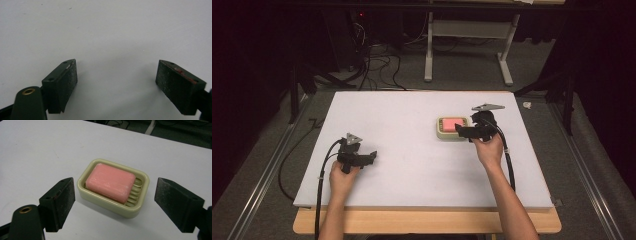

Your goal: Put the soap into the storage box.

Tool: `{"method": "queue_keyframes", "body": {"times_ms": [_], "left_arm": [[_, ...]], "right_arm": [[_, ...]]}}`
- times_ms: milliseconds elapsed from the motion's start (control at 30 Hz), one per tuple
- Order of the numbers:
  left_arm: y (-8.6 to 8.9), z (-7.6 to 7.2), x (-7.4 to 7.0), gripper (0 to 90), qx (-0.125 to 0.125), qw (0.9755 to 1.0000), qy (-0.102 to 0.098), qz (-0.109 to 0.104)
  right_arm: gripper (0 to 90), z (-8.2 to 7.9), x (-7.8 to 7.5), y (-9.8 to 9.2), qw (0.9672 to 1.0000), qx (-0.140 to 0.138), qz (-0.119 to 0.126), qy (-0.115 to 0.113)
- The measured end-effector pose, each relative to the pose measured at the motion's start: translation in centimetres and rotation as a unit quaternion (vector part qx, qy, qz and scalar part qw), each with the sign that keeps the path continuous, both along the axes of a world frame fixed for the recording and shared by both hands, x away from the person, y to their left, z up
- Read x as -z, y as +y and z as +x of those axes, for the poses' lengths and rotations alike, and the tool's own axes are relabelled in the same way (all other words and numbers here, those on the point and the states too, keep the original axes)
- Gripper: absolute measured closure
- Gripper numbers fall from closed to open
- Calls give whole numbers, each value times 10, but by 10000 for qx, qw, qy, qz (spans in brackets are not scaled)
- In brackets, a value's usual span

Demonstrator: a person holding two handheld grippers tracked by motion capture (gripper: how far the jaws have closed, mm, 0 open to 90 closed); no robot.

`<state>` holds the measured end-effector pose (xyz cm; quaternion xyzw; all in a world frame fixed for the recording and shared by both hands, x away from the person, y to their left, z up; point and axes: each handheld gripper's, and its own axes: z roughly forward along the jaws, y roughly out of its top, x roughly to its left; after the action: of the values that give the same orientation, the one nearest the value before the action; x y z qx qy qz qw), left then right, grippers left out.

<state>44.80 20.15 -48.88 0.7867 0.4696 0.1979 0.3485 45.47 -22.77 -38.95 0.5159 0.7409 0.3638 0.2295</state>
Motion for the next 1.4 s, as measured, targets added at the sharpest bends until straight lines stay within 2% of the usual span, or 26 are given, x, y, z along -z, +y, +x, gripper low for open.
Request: {"method": "queue_keyframes", "body": {"times_ms": [733, 1400], "left_arm": [[0, 0, 0, 179, 2, 10000, -1, 6], [0, 0, 0, 179, -1, 10000, -1, 0]], "right_arm": [[178, -25, -3, -15, 9996, 1, 159, -218], [184, -53, 4, -37, 9986, 202, 395, -298]]}}
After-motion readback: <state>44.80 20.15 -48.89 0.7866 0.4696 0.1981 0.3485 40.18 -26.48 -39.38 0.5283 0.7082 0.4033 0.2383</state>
